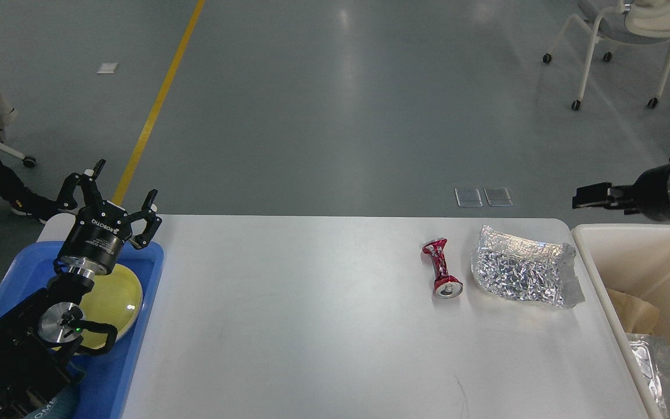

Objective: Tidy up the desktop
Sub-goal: 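Move the right gripper to the crumpled foil and grasp it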

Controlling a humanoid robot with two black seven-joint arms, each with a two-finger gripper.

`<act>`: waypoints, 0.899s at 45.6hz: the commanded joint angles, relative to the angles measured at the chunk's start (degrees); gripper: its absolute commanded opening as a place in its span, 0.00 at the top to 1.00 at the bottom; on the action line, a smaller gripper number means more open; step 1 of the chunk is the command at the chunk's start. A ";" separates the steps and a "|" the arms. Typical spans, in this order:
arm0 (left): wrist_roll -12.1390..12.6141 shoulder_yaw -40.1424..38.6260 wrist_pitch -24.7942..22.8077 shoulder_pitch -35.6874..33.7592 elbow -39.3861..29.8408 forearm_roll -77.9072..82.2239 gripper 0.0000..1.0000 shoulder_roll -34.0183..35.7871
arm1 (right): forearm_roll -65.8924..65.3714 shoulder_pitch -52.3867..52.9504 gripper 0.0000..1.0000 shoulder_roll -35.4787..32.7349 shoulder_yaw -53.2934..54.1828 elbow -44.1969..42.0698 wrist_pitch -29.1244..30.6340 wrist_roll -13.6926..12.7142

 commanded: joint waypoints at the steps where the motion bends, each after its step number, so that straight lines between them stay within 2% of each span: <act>1: -0.02 0.04 0.00 0.01 0.00 0.00 0.00 -0.03 | 6.40 -17.53 0.00 7.56 1.83 -12.58 -7.35 -2.09; 5: 0.07 0.04 0.00 0.01 0.00 0.00 0.00 -0.03 | 7.29 -23.69 0.00 9.51 3.32 -19.80 -8.23 -5.61; 10: 0.07 -0.05 0.00 0.01 0.00 0.00 0.00 -0.02 | 7.02 -29.05 0.00 11.44 5.26 -22.53 -9.37 -8.51; 15: -0.02 0.04 0.00 0.01 0.00 0.00 0.00 -0.03 | 7.29 -33.98 0.00 13.46 5.61 -26.66 -15.17 -12.20; 27: -0.02 -0.05 0.00 0.01 0.00 0.00 0.00 0.15 | 7.37 -39.34 0.02 15.83 8.51 -30.71 -18.69 -13.17; 30: -0.02 -0.05 0.00 0.01 0.00 0.00 0.00 -0.03 | 7.55 -40.05 0.14 16.10 9.74 -30.98 -19.13 -13.17; 33: -0.02 -0.05 0.00 0.01 0.00 0.00 0.00 -0.03 | 7.64 -40.14 0.43 16.19 10.80 -30.89 -19.22 -13.17; 34: -0.02 0.04 0.00 0.01 0.00 0.00 0.00 -0.03 | 7.64 -40.23 0.51 16.19 10.97 -30.97 -19.14 -13.17; 37: -0.02 0.04 0.09 0.01 0.00 0.00 0.00 0.15 | 7.64 -40.40 0.59 16.19 11.24 -30.89 -19.13 -13.26; 38: -0.02 -0.05 0.00 0.01 0.00 0.00 0.00 -0.02 | 7.64 -40.49 0.67 16.19 11.24 -30.89 -19.13 -13.26; 41: -0.02 0.04 0.00 0.01 0.00 0.00 0.00 -0.03 | 7.64 -40.49 1.00 16.19 11.33 -30.89 -19.05 -13.35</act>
